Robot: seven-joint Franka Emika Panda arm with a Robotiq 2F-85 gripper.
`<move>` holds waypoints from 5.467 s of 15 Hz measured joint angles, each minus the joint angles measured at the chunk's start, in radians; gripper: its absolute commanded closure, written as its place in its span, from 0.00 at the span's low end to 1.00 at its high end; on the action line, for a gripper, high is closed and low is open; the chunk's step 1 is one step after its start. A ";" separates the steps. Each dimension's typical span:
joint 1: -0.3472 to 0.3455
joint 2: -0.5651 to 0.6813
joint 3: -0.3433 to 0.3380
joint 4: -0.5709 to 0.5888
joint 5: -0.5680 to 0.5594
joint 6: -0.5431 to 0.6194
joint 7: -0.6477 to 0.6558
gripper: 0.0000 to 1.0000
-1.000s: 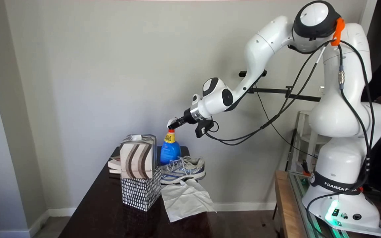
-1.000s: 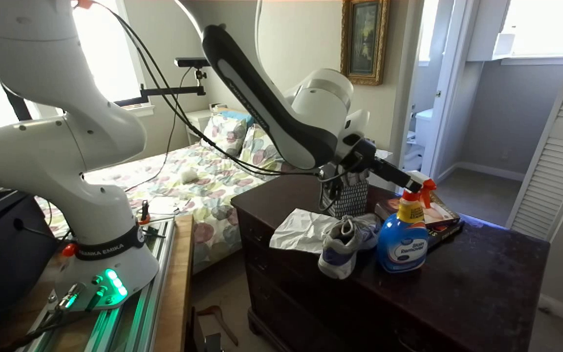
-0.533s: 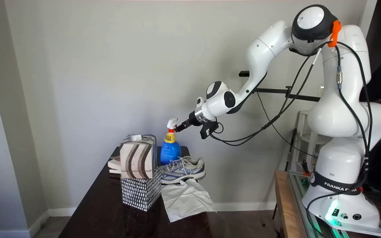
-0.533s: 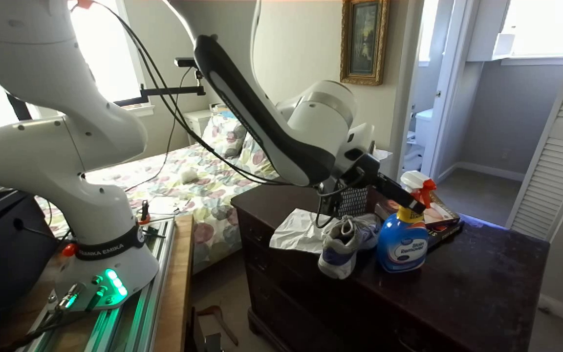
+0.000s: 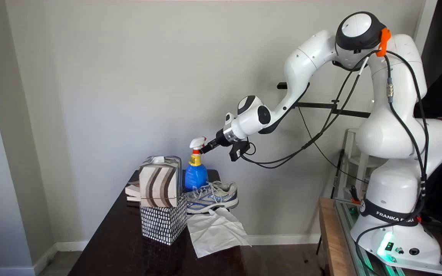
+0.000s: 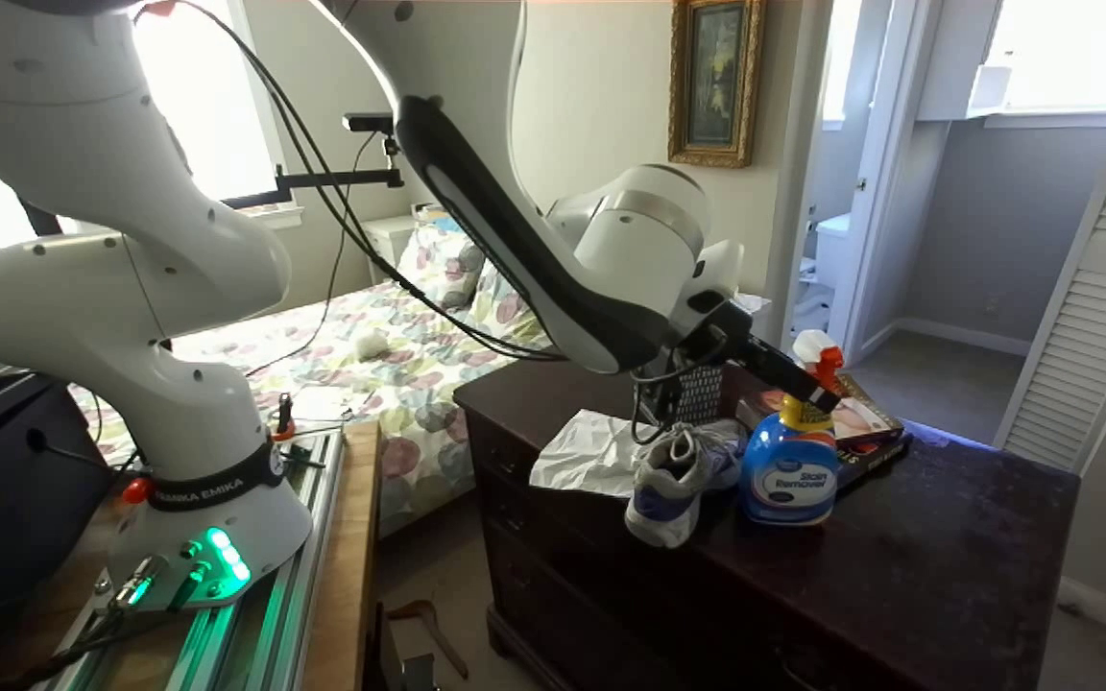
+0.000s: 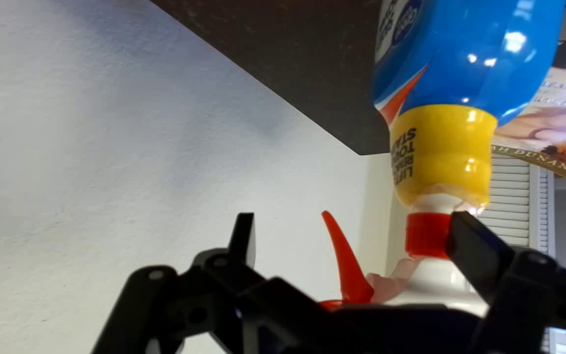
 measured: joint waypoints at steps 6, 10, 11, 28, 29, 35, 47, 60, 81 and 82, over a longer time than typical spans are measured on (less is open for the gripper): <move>-0.066 0.061 0.068 0.010 0.000 0.000 -0.069 0.00; -0.088 0.088 0.074 0.009 0.000 0.000 -0.072 0.00; -0.093 0.094 0.075 0.009 0.000 0.000 -0.072 0.00; -0.152 0.130 0.157 -0.005 0.000 0.021 -0.072 0.00; -0.151 0.135 0.157 -0.005 0.000 0.021 -0.073 0.00; -0.148 0.176 0.164 -0.003 0.000 0.005 -0.090 0.00; -0.153 0.217 0.204 0.015 0.000 -0.052 -0.150 0.49; -0.162 0.229 0.207 0.021 0.000 -0.053 -0.176 0.00; 0.021 -0.012 -0.132 -0.116 0.833 0.267 -0.559 0.00; 0.020 -0.015 -0.132 -0.141 0.909 0.267 -0.637 0.00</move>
